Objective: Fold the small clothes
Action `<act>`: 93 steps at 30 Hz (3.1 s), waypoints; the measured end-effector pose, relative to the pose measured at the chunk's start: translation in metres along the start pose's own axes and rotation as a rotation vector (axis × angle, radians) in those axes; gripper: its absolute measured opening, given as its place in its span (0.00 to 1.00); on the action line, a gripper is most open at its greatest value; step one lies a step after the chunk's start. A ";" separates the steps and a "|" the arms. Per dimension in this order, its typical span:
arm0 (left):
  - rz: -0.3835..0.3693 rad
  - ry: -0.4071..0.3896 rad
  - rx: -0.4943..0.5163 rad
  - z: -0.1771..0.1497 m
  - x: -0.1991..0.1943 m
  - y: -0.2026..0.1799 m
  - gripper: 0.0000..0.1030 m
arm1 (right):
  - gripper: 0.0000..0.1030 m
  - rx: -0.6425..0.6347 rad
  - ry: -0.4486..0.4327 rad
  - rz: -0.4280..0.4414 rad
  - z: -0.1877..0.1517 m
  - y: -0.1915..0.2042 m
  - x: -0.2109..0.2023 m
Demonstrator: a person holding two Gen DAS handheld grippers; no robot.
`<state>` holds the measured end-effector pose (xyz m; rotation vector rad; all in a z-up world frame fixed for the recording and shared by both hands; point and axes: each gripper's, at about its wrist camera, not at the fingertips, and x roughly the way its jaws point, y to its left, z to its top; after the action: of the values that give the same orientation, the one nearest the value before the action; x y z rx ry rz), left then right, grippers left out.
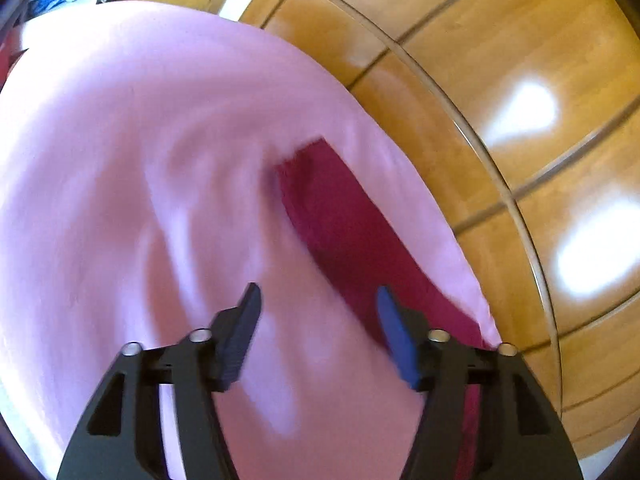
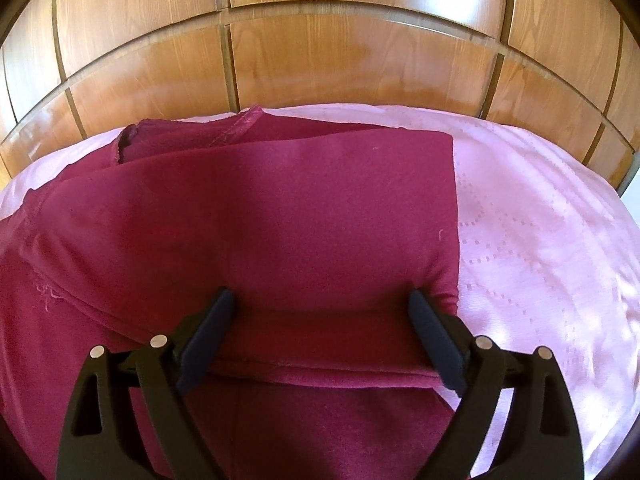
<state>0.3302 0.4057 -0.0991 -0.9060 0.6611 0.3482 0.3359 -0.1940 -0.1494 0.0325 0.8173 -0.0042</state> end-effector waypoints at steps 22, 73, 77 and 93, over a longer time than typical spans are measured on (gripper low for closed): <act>-0.058 -0.038 0.267 0.004 0.023 -0.096 0.05 | 0.91 -0.011 -0.007 -0.044 0.000 0.004 -0.002; -0.340 0.305 0.610 -0.258 0.020 -0.173 0.41 | 0.04 0.106 -0.062 0.497 0.085 0.091 -0.078; -0.332 0.302 0.617 -0.258 0.019 -0.175 0.41 | 0.04 0.161 -0.101 0.437 0.084 0.042 -0.086; -0.255 0.321 0.689 -0.255 0.009 -0.191 0.41 | 0.04 0.420 0.095 0.252 0.018 -0.069 0.006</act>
<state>0.3438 0.0873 -0.1011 -0.3727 0.8730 -0.2571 0.3523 -0.2638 -0.1436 0.5349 0.8913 0.0643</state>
